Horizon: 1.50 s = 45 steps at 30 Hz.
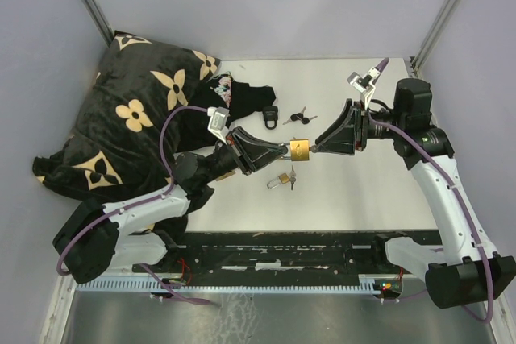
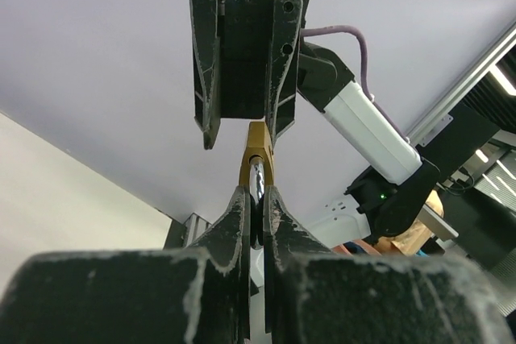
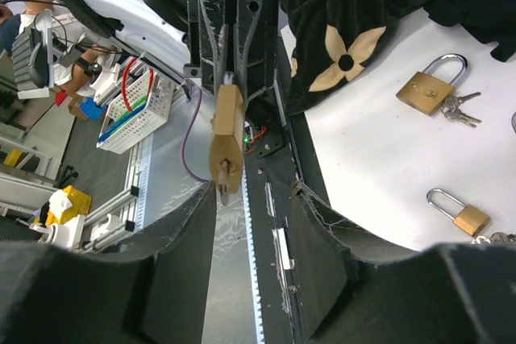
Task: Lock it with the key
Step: Lock the lock.
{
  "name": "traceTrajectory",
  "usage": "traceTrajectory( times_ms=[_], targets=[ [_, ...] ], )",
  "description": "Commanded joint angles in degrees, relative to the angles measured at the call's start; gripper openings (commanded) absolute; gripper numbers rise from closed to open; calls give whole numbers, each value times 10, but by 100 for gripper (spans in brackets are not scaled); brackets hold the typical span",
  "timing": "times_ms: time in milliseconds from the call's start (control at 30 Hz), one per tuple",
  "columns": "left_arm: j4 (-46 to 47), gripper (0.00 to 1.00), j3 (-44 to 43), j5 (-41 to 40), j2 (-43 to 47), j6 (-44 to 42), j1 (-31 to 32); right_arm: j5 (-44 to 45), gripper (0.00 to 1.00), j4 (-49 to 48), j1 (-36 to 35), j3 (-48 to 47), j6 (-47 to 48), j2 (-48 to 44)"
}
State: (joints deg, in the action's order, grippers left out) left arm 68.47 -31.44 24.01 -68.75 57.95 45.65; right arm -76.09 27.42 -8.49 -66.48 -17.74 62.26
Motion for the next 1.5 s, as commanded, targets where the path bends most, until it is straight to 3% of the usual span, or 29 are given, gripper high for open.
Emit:
traceTrajectory(
  times_ms=[0, 367, 1167, 1400, 1467],
  targets=[
    [37, 3, -23, 14, 3, 27, -2, -27, 49, -27, 1, -31, -16, -12],
    [57, 3, -32, 15, -17, 42, -2, -23, 40, -29, -26, -15, -18, -10],
    [57, 3, -27, -5, -3, 33, -3, 10, 41, 20, -26, -1, 32, -21],
    [55, 3, -28, -8, -5, 32, -2, 10, 31, 25, -26, -1, 40, -20],
    [56, 3, -29, -7, -5, 32, -2, 8, 20, 25, -26, 1, 42, -20]
  ],
)
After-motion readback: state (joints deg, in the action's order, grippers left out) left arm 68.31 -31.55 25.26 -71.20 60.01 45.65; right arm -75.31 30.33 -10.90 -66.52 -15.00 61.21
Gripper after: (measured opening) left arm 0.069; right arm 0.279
